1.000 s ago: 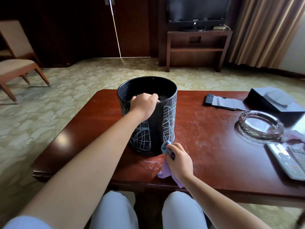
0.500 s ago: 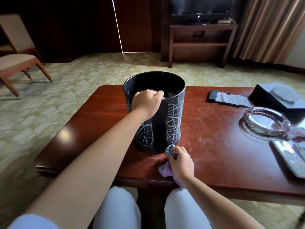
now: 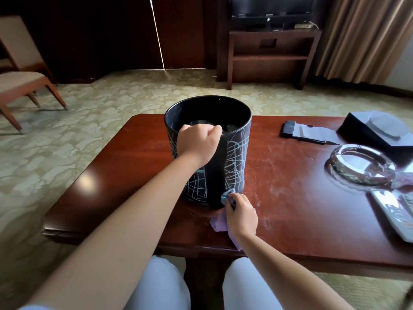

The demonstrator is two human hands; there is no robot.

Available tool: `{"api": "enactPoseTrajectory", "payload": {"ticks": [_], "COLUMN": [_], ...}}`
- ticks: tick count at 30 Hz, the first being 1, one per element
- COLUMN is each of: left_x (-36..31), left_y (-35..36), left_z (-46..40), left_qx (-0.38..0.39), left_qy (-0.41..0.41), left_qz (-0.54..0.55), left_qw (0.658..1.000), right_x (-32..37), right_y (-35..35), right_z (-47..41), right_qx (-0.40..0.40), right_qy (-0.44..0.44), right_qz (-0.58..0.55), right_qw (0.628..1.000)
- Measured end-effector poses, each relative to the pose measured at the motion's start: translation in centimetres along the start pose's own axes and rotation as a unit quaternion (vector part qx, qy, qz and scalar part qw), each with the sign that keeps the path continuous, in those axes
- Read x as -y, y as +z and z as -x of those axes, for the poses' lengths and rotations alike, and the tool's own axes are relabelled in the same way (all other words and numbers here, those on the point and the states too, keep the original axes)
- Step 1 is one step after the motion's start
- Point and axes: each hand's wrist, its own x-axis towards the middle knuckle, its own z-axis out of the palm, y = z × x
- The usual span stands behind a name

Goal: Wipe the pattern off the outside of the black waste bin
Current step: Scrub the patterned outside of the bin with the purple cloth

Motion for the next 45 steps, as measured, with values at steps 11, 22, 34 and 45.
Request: {"api": "enactPoseTrajectory", "payload": {"ticks": [11, 22, 34, 45], "left_x": [0.2, 0.5, 0.7, 0.8], "left_y": [0.3, 0.5, 0.8, 0.8], "left_z": [0.1, 0.0, 0.1, 0.2], "left_qx": [-0.025, -0.033, -0.044, -0.045], "left_qy": [0.006, 0.029, 0.05, 0.058], "left_qz": [0.025, 0.022, 0.028, 0.021], "left_qw": [0.999, 0.999, 0.997, 0.997], "right_x": [-0.3, 0.0, 0.7, 0.3], "right_y": [-0.3, -0.4, -0.9, -0.1], "right_z": [-0.8, -1.3, -1.1, -1.2], "right_qx": [0.023, 0.012, -0.041, -0.03], "right_qy": [0.076, 0.114, 0.179, 0.128], "right_qz": [-0.038, -0.071, -0.171, -0.103], "right_qw": [0.996, 0.991, 0.968, 0.986]}}
